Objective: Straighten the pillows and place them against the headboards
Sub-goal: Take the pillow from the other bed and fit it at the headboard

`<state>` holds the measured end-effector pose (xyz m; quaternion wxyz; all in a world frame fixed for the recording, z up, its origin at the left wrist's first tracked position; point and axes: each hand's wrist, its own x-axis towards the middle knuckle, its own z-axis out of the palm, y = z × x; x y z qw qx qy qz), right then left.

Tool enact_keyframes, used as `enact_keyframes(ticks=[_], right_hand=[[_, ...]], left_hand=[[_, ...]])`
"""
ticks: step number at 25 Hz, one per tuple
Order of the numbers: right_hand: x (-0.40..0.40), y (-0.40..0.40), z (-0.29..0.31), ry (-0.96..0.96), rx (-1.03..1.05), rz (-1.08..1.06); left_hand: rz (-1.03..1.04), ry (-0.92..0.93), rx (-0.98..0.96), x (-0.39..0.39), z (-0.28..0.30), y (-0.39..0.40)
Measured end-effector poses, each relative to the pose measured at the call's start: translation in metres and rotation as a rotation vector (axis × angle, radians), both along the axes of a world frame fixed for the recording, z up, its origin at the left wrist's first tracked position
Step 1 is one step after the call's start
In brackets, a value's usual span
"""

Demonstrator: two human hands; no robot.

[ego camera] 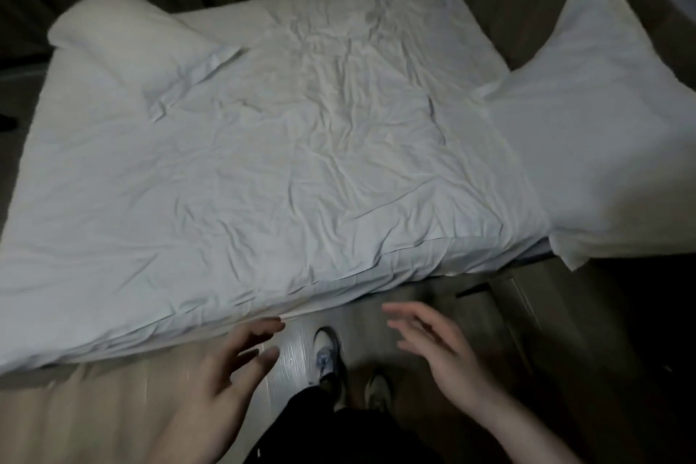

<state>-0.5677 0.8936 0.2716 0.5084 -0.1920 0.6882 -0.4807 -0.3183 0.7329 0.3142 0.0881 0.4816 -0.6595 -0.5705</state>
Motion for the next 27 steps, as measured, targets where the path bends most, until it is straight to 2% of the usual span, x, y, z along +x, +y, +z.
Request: enact_keyframes(ticks=[8,17,22,27], right_hand=[[0.147,-0.028,0.015,0.079,-0.071,0.11],[0.379,-0.119,0.004,0.138,-0.004,0.197],[0.432,-0.157,0.018,0.142,0.005,0.105],[0.455,-0.24,0.014,0.158,-0.023,0.138]], left_hand=[[0.107,0.08,-0.006,0.154,-0.004,-0.01],[0.142,0.063,-0.035,0.392,-0.015,-0.097],[0.115,0.119,-0.044,0.433,-0.009,-0.162],[0.085,0.133,-0.067,0.459,-0.012,-0.239]])
